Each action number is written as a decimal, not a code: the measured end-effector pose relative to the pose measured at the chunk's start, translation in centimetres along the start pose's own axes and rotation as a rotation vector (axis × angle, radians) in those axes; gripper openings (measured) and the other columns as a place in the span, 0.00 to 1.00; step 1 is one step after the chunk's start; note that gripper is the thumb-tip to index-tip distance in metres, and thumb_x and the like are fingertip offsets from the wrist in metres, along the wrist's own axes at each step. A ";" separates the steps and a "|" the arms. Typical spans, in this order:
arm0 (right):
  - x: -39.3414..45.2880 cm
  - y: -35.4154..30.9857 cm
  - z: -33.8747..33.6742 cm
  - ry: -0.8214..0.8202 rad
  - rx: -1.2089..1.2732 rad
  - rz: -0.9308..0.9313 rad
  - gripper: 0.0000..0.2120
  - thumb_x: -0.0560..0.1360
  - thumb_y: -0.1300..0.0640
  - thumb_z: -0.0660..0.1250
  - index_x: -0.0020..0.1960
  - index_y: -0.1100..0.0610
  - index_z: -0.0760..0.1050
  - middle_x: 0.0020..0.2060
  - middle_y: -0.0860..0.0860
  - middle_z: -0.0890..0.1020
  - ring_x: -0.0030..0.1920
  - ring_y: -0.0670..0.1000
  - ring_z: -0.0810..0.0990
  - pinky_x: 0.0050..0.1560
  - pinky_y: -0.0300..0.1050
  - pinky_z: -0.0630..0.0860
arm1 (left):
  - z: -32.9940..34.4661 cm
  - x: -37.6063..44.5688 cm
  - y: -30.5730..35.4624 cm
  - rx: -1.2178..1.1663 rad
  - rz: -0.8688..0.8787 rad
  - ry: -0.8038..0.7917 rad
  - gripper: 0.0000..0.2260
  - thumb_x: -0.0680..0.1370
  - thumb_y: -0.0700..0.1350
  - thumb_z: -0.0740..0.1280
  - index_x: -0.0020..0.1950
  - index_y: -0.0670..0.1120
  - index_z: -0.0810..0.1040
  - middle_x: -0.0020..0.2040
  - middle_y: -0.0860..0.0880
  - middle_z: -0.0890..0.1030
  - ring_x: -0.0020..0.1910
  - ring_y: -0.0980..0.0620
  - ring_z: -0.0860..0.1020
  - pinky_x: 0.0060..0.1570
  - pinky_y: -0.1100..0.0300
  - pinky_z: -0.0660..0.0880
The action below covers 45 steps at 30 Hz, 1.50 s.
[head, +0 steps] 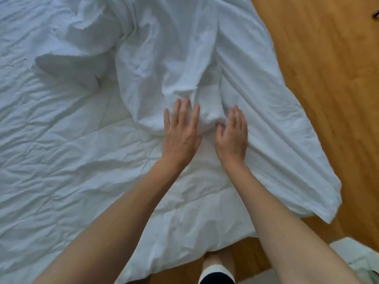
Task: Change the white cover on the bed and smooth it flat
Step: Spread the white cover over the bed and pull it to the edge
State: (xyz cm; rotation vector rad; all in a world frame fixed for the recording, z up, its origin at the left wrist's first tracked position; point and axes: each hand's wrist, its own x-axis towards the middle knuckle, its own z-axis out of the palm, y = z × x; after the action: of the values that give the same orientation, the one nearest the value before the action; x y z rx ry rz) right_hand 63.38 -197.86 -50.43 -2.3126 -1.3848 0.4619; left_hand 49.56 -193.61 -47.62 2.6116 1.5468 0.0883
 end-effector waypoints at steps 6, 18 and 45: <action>-2.1 1.9 3.5 -0.128 -0.221 -0.056 0.33 0.79 0.42 0.49 0.76 0.63 0.58 0.76 0.58 0.60 0.76 0.57 0.57 0.74 0.61 0.51 | 2.5 1.1 -5.2 0.035 0.213 0.255 0.08 0.73 0.41 0.70 0.52 0.45 0.80 0.62 0.40 0.77 0.65 0.40 0.70 0.64 0.42 0.66; -1.3 0.7 2.6 -0.370 -0.536 -0.014 0.34 0.80 0.39 0.43 0.78 0.61 0.51 0.76 0.58 0.56 0.76 0.58 0.55 0.72 0.63 0.52 | -10.7 -6.0 -17.9 -0.336 -0.160 0.219 0.17 0.81 0.48 0.55 0.37 0.39 0.68 0.27 0.41 0.70 0.26 0.42 0.68 0.33 0.56 0.55; 7.9 -8.5 3.4 0.202 -0.156 -0.117 0.24 0.75 0.53 0.59 0.70 0.59 0.69 0.66 0.62 0.71 0.65 0.62 0.69 0.65 0.54 0.65 | -8.2 -2.3 -20.1 -0.093 0.250 0.282 0.16 0.75 0.40 0.66 0.62 0.42 0.72 0.61 0.36 0.76 0.62 0.38 0.73 0.63 0.47 0.69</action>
State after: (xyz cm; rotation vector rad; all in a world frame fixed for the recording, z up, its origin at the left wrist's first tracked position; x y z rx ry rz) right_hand 58.89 -186.66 -49.68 -2.3071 -1.4907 0.0841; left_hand 30.13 -185.56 -41.89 2.7967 1.2382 0.5571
